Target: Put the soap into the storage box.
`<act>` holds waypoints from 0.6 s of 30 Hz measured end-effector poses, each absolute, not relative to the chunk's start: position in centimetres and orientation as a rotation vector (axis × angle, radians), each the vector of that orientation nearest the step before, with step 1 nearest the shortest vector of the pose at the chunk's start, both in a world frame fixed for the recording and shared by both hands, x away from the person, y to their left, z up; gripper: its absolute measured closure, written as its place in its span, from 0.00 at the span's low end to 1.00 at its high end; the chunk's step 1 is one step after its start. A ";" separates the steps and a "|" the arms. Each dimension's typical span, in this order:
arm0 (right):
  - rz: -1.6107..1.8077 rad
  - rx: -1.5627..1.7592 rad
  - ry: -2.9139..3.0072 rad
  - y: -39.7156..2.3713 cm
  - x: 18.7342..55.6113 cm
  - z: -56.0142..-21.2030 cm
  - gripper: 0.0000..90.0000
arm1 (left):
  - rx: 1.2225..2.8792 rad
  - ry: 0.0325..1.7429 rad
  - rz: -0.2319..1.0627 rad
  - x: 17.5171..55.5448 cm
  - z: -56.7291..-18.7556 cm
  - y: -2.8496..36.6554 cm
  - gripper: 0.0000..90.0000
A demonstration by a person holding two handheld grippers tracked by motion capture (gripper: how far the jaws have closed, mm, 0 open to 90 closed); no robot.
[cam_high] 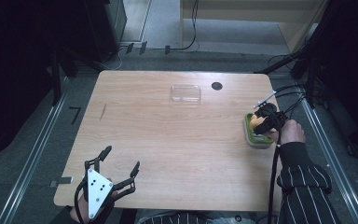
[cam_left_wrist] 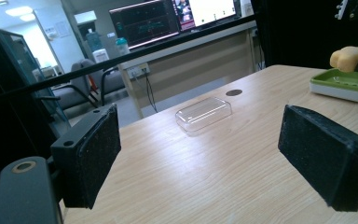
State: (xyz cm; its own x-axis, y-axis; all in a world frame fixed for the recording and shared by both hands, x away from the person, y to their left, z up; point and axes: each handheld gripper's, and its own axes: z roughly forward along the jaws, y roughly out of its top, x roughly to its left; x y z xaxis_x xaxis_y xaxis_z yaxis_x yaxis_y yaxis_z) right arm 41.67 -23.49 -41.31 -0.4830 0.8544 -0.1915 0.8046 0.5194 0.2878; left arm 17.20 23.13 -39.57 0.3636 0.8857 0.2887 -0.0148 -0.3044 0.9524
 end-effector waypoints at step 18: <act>0.177 1.403 2.462 -23.9 43.0 -42.3 0.45 | 1.614 0.796 1.115 17.2 -39.6 23.1 0.14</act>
